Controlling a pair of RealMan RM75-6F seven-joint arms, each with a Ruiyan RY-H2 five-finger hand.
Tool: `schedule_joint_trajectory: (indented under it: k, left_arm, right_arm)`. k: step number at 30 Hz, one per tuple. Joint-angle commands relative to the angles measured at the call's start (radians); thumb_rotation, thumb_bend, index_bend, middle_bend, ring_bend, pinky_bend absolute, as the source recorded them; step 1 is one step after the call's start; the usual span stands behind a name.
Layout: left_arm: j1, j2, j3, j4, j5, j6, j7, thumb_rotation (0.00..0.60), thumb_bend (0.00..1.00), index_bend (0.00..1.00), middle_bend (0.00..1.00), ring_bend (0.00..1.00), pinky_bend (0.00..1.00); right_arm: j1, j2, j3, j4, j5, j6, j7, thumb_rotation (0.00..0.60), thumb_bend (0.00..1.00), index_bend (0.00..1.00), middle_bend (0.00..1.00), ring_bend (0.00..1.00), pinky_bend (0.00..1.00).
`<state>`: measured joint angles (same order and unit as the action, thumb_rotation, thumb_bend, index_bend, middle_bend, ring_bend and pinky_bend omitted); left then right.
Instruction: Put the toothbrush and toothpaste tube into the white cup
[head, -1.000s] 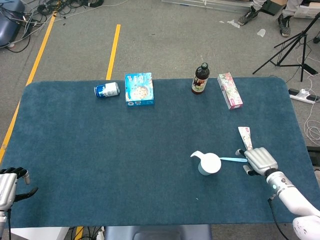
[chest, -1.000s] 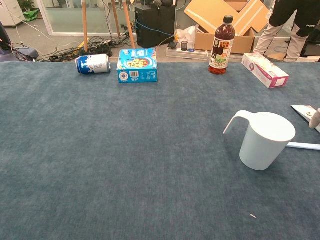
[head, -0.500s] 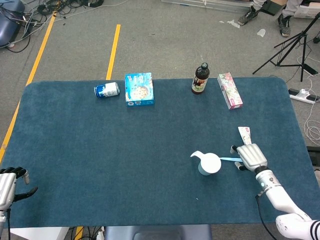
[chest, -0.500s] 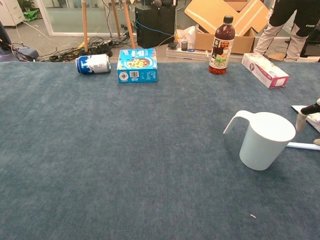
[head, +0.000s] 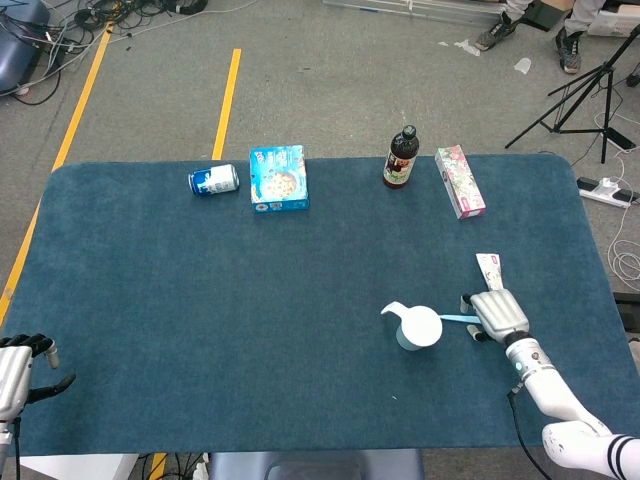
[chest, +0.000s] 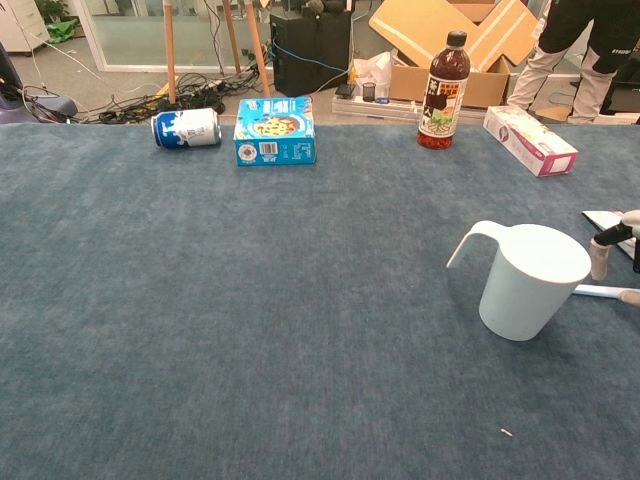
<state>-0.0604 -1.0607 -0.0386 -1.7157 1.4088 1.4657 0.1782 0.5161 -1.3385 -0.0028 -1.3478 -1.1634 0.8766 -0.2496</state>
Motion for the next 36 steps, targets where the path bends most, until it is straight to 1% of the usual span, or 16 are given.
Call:
schedule_joint_trajectory:
  k: [1,25,36]
  left_arm:
    - [0.0,0.0,0.0,0.0,0.0,0.0,-0.001,0.6,0.0,0.66,0.54,0.44,0.41]
    - [0.001,0.004,0.0,-0.004,0.001,0.002,-0.005,0.6,0.0,0.66,0.54,0.44,0.41]
    - [0.002,0.005,0.0,-0.005,0.003,0.003,-0.007,0.6,0.0,0.66,0.54,0.44,0.41]
  right_arm:
    - [0.0,-0.008,0.004,0.01,0.004,-0.005,-0.002,0.6,0.26,0.45,1.0,1.0,1.0]
    - [-0.003,-0.045,0.016,0.071,0.021,-0.04,-0.011,0.6,0.26,0.47,1.0,1.0,1.0]
    - [-0.003,-0.061,0.021,0.088,0.022,-0.044,-0.019,0.6,0.26,0.51,1.0,1.0,1.0]
